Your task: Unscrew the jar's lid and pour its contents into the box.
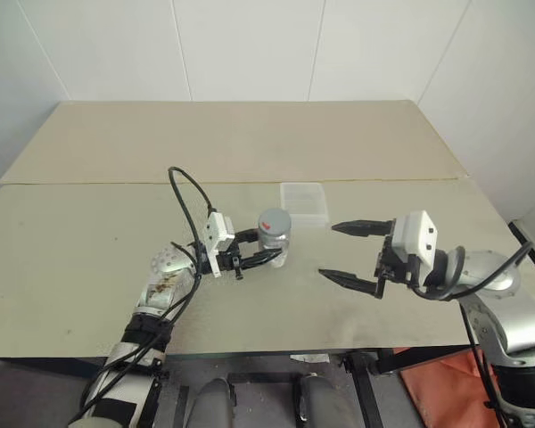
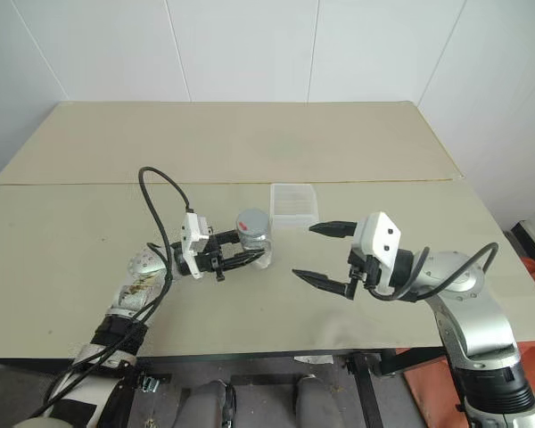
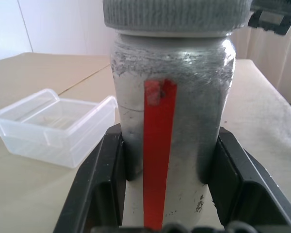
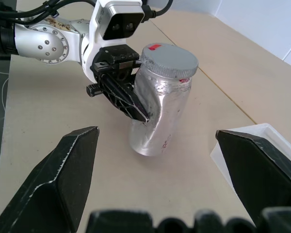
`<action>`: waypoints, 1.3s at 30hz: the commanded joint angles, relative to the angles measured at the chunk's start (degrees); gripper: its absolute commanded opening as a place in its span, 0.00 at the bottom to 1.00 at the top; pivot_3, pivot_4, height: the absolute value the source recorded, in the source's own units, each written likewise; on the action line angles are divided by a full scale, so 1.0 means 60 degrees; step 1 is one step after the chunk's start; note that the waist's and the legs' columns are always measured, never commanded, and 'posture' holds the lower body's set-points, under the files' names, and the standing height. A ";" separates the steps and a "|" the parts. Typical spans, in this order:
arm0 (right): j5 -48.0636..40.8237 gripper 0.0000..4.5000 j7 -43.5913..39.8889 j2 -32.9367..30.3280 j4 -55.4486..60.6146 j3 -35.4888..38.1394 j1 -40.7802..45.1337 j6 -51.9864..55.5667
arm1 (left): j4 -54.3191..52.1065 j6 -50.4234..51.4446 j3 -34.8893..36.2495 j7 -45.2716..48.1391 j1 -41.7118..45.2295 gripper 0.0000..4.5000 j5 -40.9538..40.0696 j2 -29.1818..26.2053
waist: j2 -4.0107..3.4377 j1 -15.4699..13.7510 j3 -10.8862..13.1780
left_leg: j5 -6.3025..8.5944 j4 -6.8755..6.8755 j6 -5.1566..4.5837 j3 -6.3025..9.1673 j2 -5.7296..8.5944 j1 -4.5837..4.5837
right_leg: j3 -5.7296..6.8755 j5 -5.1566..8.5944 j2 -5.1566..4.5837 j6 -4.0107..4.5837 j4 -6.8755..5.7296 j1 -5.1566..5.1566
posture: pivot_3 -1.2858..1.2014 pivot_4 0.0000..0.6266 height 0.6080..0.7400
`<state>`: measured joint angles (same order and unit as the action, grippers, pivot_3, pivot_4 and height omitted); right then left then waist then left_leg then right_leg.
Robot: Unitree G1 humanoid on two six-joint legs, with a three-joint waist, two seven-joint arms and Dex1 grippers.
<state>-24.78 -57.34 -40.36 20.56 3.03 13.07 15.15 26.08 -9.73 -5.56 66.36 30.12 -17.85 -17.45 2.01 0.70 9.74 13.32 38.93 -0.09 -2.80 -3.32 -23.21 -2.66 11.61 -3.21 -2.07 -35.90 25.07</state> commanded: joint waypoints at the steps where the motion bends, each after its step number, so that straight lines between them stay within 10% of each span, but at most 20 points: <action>1: -0.0050 1.00 -0.0100 -0.0057 -0.0063 0.0246 0.0305 -0.0428 | 0.0295 -0.0478 0.0095 0.0094 0.0578 0.44 -0.0001 0.0259 | 0.0000 -0.0002 0.0000 | 0.0000 0.0000 0.0000 0.0000 0.0001 -0.0003 | 0.0000 -0.0001 -0.0001 0.0000 0.0000 0.0001 | 0.52 0.24 1.00; 39: -0.0075 1.00 0.1114 0.1320 -0.0237 -0.1094 0.2507 0.1010 | -0.2788 0.0743 -0.0599 -0.1048 -0.0334 0.44 0.0355 0.0227 | 0.0000 0.0009 0.0000 | 0.0000 -0.0007 -0.0001 0.0028 0.0032 -0.0011 | 0.0000 -0.0027 -0.0019 0.0033 -0.0005 0.0004 | 0.52 0.24 1.00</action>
<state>-25.33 -50.49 -32.48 18.26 -4.10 27.35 22.95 11.88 -5.00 -8.96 60.48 28.17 -15.69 -16.10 2.01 0.75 9.74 13.32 38.89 -0.10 -2.62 -3.13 -23.28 -2.66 11.44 -3.33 -1.86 -35.93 25.09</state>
